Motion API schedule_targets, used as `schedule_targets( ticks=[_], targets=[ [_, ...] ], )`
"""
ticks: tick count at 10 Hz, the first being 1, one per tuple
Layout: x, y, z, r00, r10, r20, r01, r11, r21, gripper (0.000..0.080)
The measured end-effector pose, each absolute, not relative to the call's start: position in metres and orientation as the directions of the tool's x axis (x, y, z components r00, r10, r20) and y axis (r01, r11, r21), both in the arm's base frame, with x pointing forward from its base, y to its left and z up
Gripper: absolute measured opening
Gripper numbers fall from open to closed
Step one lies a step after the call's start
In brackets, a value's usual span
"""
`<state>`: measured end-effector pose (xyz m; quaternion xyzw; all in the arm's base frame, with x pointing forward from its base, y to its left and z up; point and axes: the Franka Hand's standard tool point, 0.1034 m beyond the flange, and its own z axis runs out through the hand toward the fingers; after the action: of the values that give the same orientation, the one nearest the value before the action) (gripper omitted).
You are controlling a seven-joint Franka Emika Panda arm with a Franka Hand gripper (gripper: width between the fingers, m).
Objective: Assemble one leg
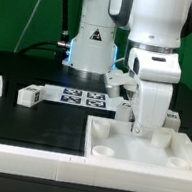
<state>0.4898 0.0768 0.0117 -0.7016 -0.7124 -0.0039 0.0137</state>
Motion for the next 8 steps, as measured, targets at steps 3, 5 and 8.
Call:
schedule_targets(
  ticks=[3, 5, 8],
  targets=[
    [0.4897, 0.0761, 0.0115, -0.014, 1.0, 0.025, 1.0, 0.014, -0.014, 0.0431],
    [0.4897, 0.0758, 0.0114, -0.013, 1.0, 0.025, 1.0, 0.014, -0.014, 0.063],
    [0.4897, 0.0754, 0.0113, -0.012, 1.0, 0.025, 1.0, 0.013, -0.014, 0.0646]
  ],
)
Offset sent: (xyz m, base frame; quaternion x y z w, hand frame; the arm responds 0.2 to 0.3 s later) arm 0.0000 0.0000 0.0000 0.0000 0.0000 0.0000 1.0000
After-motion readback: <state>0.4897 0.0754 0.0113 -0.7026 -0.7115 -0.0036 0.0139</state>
